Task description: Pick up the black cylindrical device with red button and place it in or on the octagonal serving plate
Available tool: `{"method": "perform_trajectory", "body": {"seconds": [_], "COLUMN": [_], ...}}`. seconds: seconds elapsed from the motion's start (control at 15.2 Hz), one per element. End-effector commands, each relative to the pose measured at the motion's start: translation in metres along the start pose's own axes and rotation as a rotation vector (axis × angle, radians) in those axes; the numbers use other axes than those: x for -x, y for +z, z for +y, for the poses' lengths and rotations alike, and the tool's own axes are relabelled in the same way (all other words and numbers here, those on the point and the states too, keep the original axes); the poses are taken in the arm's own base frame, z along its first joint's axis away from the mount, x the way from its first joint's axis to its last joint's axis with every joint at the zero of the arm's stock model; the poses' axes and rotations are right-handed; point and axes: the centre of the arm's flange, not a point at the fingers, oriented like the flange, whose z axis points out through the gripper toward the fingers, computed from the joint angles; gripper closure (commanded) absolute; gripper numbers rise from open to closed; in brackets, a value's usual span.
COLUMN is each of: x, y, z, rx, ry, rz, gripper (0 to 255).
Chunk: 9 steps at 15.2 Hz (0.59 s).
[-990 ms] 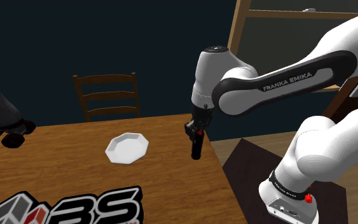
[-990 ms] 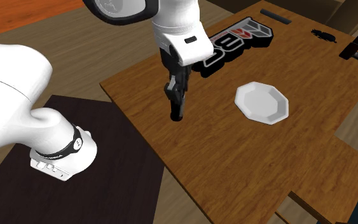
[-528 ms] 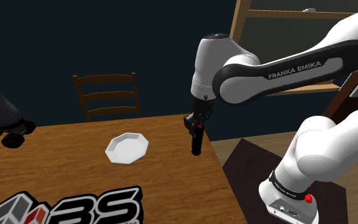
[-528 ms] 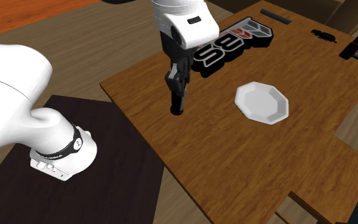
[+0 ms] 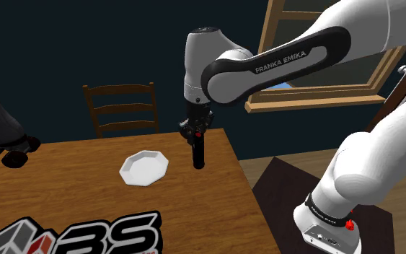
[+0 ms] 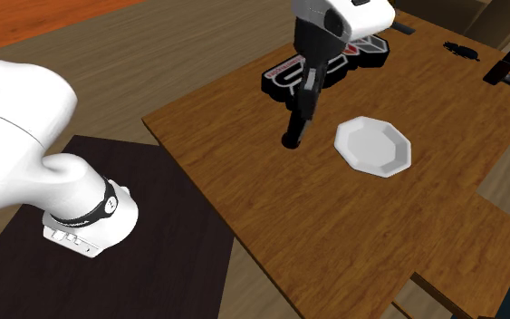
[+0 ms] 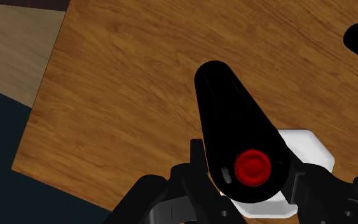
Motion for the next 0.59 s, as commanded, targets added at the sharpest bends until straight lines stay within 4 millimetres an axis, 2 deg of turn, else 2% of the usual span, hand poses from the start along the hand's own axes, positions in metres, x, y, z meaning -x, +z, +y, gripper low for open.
{"method": "perform_trajectory", "body": {"seconds": [0.0, 0.53], "x": [-0.024, -0.110], "y": [-0.002, -0.010], "z": [-0.015, -0.076], "rx": [-0.001, -0.001], "ry": [0.000, 0.000], "rz": [0.000, 0.000], "gripper": [255, 255]}}
